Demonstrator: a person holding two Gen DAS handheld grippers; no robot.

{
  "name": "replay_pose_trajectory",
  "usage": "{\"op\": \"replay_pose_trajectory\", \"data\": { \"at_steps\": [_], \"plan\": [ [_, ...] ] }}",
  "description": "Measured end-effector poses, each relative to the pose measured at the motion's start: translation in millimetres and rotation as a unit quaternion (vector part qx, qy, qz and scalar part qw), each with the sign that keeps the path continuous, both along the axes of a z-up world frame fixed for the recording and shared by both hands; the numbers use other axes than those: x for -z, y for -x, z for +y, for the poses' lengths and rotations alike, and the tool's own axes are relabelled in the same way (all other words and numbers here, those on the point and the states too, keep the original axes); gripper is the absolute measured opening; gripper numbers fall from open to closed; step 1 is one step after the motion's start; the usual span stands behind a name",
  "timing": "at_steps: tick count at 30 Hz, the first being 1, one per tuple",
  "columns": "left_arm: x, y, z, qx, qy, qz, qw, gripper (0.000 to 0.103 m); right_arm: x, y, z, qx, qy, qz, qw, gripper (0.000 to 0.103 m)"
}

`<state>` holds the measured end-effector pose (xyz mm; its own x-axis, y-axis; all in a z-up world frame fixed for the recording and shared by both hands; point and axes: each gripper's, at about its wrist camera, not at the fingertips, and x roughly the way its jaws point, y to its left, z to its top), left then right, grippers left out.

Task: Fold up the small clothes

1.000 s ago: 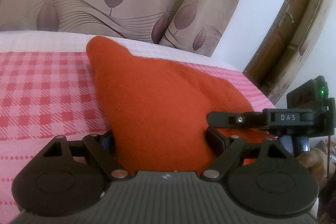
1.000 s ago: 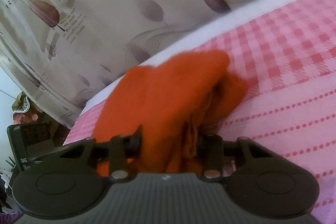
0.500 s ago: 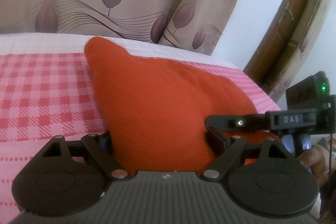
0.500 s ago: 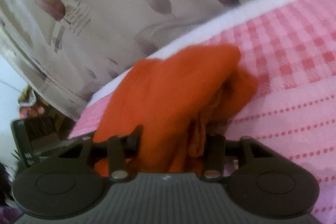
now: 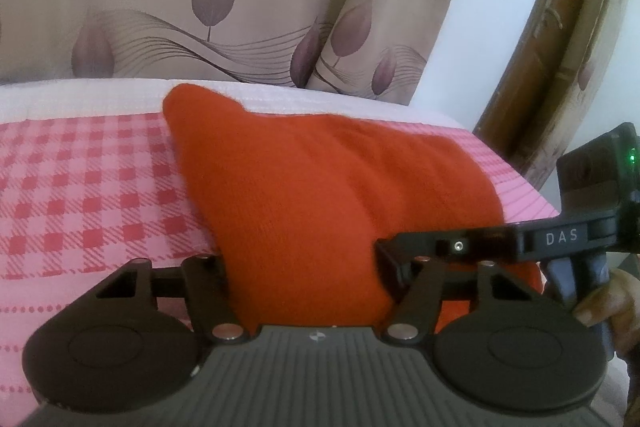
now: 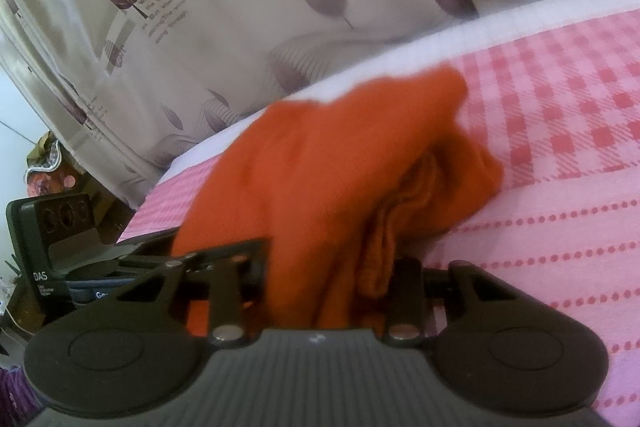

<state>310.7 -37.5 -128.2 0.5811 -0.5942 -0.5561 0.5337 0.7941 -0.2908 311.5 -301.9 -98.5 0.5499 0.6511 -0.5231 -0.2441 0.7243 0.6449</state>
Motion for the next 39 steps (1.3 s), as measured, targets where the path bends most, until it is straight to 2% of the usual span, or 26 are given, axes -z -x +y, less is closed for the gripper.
{"op": "replay_pose_trajectory", "data": {
  "at_steps": [9,15,39],
  "plan": [
    [-4,11,-2,-0.010,-0.017,-0.034,0.9992,0.048,0,5,-2,0.015,-0.027,0.004,1.000,0.039],
    [-10,20,0,-0.015,-0.022,-0.034,0.9991,0.043,-1,12,-1,0.027,-0.045,0.007,0.999,0.037],
    [-31,55,32,-0.039,-0.047,-0.028,0.9978,0.039,-10,42,33,0.038,-0.103,0.023,0.994,0.035]
  ]
}}
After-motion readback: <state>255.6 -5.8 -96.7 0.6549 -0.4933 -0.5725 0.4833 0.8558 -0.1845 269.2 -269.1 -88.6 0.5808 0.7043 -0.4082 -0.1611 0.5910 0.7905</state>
